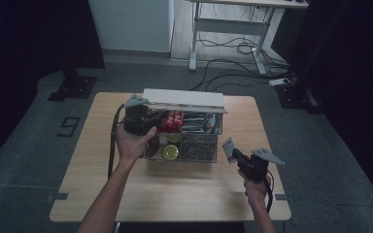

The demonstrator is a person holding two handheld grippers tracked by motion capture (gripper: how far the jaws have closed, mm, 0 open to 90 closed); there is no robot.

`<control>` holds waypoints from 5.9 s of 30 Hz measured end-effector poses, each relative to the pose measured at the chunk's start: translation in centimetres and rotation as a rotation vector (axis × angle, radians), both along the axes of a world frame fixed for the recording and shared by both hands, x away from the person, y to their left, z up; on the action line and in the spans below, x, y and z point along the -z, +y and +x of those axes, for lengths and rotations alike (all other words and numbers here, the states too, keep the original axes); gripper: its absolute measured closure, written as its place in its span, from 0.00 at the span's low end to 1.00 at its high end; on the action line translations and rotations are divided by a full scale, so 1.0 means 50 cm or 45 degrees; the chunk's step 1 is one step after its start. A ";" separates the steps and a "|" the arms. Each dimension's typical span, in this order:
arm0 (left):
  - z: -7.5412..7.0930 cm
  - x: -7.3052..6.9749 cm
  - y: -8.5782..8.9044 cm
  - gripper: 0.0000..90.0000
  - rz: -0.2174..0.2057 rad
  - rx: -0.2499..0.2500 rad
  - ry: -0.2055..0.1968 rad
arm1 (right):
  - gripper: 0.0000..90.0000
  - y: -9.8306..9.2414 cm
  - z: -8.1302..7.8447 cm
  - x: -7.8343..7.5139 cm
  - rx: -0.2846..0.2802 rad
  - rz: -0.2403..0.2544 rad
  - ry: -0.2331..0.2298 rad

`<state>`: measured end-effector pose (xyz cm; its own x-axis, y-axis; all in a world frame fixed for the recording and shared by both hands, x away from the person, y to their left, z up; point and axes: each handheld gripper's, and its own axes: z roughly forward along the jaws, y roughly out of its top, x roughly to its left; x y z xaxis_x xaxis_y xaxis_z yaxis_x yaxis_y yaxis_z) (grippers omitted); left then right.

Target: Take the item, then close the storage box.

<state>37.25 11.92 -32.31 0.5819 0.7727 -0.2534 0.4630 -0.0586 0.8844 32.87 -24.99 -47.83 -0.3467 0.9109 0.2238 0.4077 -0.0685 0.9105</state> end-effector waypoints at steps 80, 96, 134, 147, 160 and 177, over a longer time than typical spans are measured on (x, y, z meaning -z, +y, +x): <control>-0.020 0.016 0.012 1.00 0.003 -0.005 0.009 | 0.56 -0.077 0.028 0.097 0.168 -0.045 0.275; -0.035 0.034 0.023 1.00 0.012 0.002 0.034 | 0.56 -0.078 0.025 0.097 0.156 -0.034 0.271; -0.065 0.073 0.030 0.72 0.034 0.050 -0.006 | 0.56 -0.078 0.021 0.103 0.147 -0.031 0.273; -0.093 0.091 0.033 0.51 0.085 0.071 -0.045 | 0.55 -0.079 0.018 0.102 0.149 -0.032 0.268; -0.122 0.143 0.061 0.44 0.126 0.055 -0.071 | 0.53 -0.076 0.007 0.093 0.113 -0.060 0.210; -0.132 0.279 0.115 0.40 0.299 -0.061 0.034 | 0.37 -0.055 -0.021 0.091 -0.014 -0.170 0.197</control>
